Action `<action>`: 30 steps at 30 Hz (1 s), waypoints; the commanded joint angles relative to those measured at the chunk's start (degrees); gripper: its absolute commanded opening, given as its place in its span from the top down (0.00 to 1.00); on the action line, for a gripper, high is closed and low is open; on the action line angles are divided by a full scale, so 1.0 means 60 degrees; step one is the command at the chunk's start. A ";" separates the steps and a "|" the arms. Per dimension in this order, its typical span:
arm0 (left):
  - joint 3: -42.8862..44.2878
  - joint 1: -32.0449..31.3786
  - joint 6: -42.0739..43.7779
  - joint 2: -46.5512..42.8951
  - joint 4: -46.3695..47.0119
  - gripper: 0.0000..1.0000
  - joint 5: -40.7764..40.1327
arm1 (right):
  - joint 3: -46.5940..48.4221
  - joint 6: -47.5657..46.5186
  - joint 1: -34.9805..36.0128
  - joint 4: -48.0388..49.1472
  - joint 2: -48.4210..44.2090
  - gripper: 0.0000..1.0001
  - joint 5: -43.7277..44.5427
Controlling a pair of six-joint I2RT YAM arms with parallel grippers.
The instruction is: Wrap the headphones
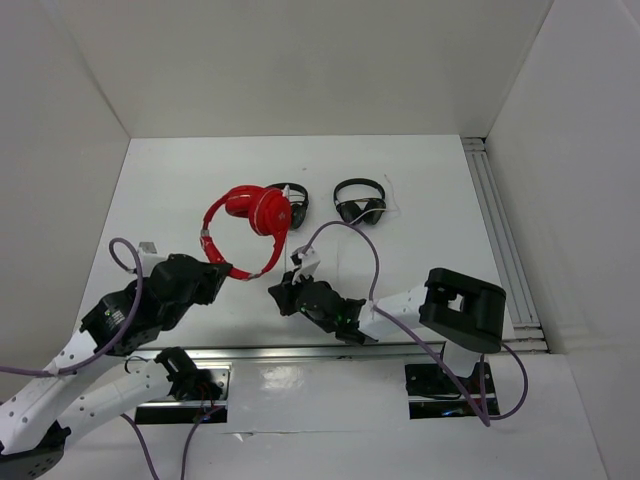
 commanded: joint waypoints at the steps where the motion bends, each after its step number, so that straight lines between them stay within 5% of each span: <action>1: 0.0005 -0.0004 -0.1542 -0.0019 0.1399 1.00 -0.0118 | -0.0286 0.0226 0.0111 0.0904 -0.0220 1.00 0.0848; 18: 0.0633 -0.0004 -0.3315 0.1358 0.0433 1.00 -0.2210 | 0.0682 -0.0754 0.1093 -0.0634 0.0278 1.00 0.1773; 30: 0.0825 -0.0004 -0.3713 0.1945 0.0020 1.00 -0.2301 | 0.1324 -0.2116 0.1195 -0.0501 0.0630 1.00 -0.1142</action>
